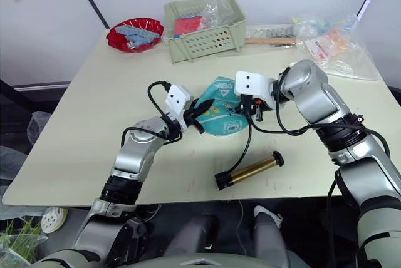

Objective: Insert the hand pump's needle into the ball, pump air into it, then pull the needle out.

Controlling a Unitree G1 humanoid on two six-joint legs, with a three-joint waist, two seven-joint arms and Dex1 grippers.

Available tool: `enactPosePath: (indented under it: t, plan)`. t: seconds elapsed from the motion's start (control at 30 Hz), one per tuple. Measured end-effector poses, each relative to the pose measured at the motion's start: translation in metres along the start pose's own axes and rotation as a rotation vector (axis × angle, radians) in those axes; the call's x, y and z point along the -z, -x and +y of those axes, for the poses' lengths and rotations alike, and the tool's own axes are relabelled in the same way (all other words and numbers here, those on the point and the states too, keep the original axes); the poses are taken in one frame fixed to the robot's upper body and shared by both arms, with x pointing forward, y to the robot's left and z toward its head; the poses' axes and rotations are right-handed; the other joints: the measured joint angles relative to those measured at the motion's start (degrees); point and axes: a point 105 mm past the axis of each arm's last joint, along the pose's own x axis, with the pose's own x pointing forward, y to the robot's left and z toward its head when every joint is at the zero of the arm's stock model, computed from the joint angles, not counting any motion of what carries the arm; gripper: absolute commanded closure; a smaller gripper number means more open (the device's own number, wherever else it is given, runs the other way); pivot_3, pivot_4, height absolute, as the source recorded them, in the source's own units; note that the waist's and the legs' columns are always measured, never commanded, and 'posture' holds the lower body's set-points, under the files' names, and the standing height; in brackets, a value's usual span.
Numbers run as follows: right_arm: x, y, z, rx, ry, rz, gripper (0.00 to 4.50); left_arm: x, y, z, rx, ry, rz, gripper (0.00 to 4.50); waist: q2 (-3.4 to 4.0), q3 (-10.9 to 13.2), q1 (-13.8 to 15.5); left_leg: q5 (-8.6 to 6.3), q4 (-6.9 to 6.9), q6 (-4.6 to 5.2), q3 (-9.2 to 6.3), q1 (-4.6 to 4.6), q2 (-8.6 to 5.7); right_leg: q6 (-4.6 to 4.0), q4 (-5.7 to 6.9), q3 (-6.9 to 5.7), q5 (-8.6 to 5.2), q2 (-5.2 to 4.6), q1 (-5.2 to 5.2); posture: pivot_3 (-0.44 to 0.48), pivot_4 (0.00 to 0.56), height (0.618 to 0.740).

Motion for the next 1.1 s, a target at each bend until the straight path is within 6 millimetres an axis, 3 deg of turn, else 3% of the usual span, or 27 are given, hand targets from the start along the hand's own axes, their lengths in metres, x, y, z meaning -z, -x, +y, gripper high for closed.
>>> enactPosePath:
  t: [1.1]
  plan:
    - [0.0084,-0.0036,-0.0019,0.006,0.005,0.031,4.17,0.0016,-0.0002,0.0004,0.001,0.001,0.001,4.5,0.0,0.0,0.0,0.0,0.0,0.0,-0.01,0.0,0.0,0.0,0.0,0.0,0.0,0.0,0.0,0.0,0.15,0.74]
